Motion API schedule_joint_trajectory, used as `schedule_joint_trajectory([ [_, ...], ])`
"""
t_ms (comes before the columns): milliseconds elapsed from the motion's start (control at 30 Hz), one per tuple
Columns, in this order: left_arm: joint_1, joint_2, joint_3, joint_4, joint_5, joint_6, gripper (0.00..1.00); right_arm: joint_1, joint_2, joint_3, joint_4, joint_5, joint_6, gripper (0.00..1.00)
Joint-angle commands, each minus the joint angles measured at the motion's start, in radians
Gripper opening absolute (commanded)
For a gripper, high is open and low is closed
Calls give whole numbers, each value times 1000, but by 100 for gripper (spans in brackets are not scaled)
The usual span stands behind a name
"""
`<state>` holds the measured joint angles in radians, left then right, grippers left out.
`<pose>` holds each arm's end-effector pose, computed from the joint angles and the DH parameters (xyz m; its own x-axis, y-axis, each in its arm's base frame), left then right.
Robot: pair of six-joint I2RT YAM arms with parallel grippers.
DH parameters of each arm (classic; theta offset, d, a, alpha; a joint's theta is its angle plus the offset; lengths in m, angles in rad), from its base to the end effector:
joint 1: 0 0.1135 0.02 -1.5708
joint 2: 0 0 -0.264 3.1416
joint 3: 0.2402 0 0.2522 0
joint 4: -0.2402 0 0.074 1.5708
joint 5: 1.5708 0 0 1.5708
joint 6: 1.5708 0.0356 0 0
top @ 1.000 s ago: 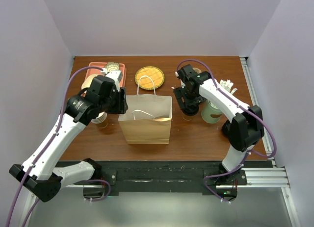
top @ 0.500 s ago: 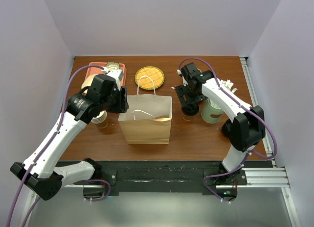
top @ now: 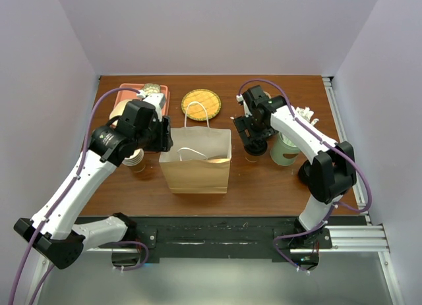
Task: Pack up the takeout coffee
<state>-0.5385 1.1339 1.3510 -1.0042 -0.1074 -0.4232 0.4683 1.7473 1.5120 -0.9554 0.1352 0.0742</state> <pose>0.1838 -0.1053 0.3866 -0.7371 -0.0352 -0.6748 0.1560 0.9628 -0.2207 0.3226 0.1578 0.2732 -0.8562 -0.3508 -0.3793 -0.3401 0.9353 -0.0973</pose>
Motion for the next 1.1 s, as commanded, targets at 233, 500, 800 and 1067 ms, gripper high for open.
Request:
schedule_joint_trajectory([
  [233, 3, -26, 34, -7, -12, 14, 54, -2, 14, -39, 41, -16, -11, 87],
  [500, 3, -39, 36, -14, -15, 11, 55, -2, 23, -62, 66, -28, -14, 84],
  [800, 3, -51, 37, -22, -21, 1, 55, 0, 21, -58, 67, -14, -19, 84],
  [1067, 3, -45, 34, -11, -18, -11, 54, -2, 17, -47, 61, -11, -22, 72],
])
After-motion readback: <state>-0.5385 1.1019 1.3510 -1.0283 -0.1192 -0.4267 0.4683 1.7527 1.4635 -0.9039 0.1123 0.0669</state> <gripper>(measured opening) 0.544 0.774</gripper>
